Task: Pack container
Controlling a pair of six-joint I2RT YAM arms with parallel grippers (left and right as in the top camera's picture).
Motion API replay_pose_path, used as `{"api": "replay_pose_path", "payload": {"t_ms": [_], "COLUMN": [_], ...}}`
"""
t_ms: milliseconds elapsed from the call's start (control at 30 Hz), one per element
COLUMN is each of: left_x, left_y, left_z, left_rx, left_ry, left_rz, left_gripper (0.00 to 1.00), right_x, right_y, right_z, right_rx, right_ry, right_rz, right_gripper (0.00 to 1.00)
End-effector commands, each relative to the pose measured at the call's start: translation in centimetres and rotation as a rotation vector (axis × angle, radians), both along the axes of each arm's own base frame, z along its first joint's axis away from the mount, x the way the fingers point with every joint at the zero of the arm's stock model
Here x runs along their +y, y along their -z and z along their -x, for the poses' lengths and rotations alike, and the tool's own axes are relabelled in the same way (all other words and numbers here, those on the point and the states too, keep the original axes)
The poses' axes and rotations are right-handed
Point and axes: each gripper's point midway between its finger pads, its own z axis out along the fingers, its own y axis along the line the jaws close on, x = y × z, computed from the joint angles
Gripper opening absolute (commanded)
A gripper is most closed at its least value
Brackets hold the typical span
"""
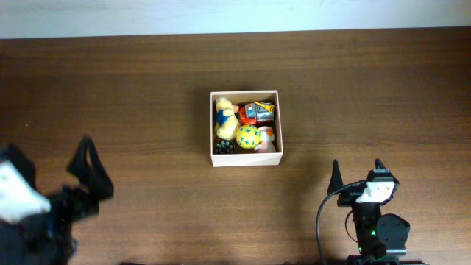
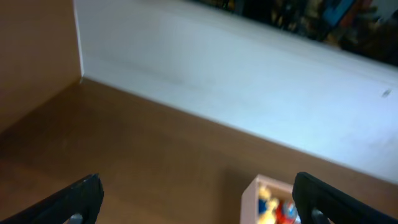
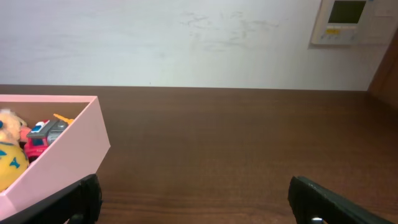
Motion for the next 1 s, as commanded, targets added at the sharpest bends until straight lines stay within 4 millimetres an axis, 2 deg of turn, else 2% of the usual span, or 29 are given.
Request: {"api": "replay_pose_path", "payload": {"t_ms": [0,100,200,400,567,767,967], "left_x": [0.8,1.2,1.5,1.9,1.8,1.5,1.5], "left_y": [5.0,9.5,13.6,19.4,22.6,25.5,26.8], "left_z": [1.1,1.3,0.4,-2.7,-4.3,-4.8,-5.1], "left_rx": [0.059,0.098,0.091,-0.031,-0.137,-0.144,-0.105], "left_ry": [-0.04,-0.057,-0.083,-0.128,-0.117,-0.087,-0.059], "left_rz": [-0.016,-0.03,-0.035,-0.008,0.024,0.022,-0.078], "left_gripper": [0.99,0.99,0.99,0.99,0.99,0.99,0.99], "right_x": [0.0,0.0,0.0,0.0,0.0,0.0,0.0], "right_y": [0.2,0.2,0.2,0.2,0.2,0.2,0.2], "right_z": [0.0,0.0,0.0,0.0,0.0,0.0,0.0], "right_rx": [-0.002,-0.002,-0.002,-0.002,-0.002,-0.002,-0.002], "right_ry": [-0.001,-0.001,-0.001,-0.001,-0.001,-0.001,-0.001], "right_rz": [-0.012,-0.012,-0.012,-0.012,-0.012,-0.012,-0.012], "right_gripper": [0.99,0.99,0.99,0.99,0.99,0.99,0.99]}}
